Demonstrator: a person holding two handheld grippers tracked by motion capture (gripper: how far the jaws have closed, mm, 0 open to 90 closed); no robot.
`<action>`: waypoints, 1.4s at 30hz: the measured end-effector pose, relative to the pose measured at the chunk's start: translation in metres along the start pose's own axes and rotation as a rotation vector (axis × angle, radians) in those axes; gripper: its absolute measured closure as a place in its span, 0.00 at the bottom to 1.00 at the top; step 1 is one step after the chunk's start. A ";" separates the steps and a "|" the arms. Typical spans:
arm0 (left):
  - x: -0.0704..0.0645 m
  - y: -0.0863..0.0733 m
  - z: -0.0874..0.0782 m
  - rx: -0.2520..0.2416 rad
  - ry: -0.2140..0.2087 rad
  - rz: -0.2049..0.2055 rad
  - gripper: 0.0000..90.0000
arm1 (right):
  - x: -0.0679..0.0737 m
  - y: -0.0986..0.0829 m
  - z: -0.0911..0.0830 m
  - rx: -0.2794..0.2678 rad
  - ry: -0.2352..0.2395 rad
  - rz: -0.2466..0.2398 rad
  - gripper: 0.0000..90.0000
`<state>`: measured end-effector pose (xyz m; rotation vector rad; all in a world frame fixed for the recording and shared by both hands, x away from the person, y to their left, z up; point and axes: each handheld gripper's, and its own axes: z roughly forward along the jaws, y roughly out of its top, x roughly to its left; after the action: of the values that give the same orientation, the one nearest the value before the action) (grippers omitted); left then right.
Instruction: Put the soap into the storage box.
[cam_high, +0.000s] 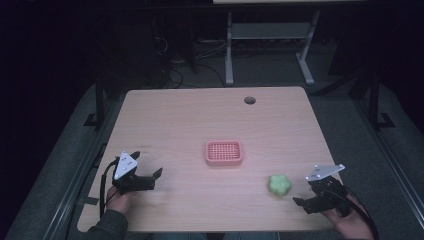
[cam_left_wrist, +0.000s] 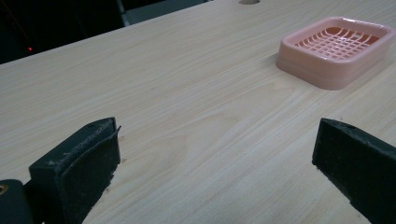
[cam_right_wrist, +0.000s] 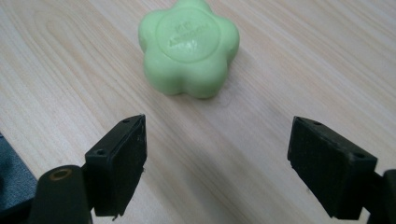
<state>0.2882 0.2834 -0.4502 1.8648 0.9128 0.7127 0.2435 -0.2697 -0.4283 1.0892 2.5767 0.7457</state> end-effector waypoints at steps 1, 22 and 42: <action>0.000 0.000 0.000 -0.001 0.000 -0.002 0.00 | 0.001 0.002 0.000 0.001 0.000 -0.003 0.22; 0.001 0.000 -0.001 -0.006 0.003 0.002 0.00 | 0.005 0.028 0.003 0.050 0.013 -0.065 0.20; 0.001 0.000 -0.001 -0.004 -0.001 0.005 0.00 | 0.010 0.050 0.015 0.093 0.023 -0.122 0.19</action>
<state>0.2881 0.2847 -0.4493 1.8645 0.9060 0.7159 0.2729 -0.2271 -0.4140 0.9430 2.6933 0.6192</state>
